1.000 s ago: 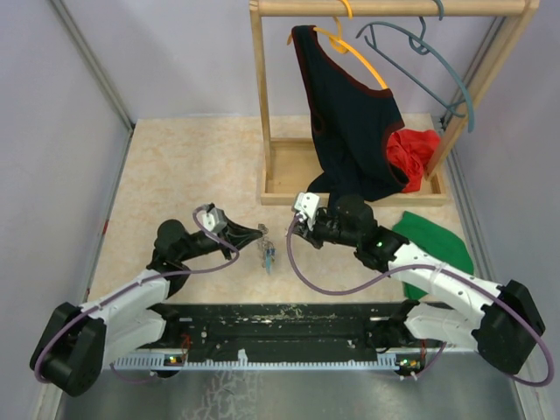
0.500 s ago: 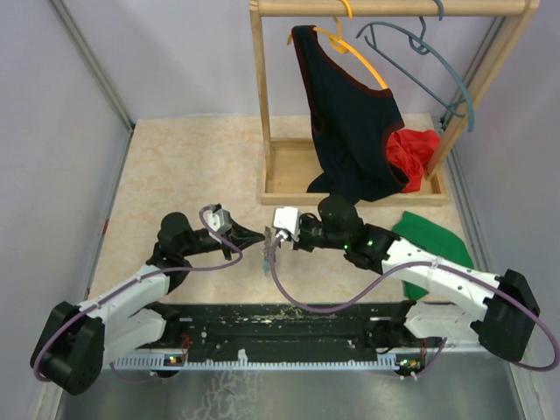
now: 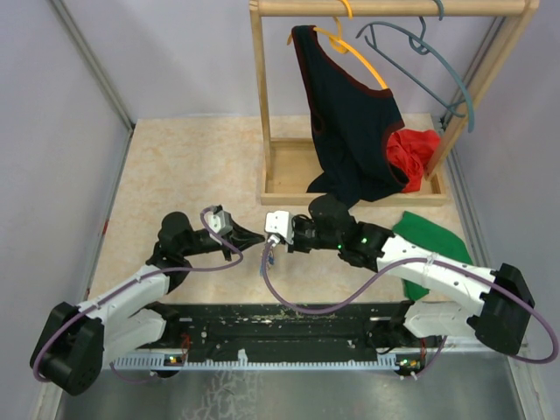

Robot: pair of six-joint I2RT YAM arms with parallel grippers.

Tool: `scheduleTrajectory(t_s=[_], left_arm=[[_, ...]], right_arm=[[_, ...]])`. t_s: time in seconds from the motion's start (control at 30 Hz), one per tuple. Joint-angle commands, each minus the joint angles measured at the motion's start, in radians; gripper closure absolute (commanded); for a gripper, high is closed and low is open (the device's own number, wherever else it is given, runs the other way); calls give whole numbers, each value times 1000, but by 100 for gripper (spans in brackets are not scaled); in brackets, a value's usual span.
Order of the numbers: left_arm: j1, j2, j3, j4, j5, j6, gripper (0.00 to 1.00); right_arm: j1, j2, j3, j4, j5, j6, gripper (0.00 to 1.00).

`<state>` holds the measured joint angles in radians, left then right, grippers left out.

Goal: Put the keys on the keyring

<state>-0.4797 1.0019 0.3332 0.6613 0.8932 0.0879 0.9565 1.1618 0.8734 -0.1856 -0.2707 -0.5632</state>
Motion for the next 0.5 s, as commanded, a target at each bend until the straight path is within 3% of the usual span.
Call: scheduleTrajectory(t_s=[0.0, 0.47], left_arm=[[4, -11, 32, 6, 23, 16, 99], [4, -11, 31, 16, 41, 10, 99]], right_arm=[[22, 4, 64, 8, 8, -11, 100], [27, 12, 71, 27, -18, 2, 100]])
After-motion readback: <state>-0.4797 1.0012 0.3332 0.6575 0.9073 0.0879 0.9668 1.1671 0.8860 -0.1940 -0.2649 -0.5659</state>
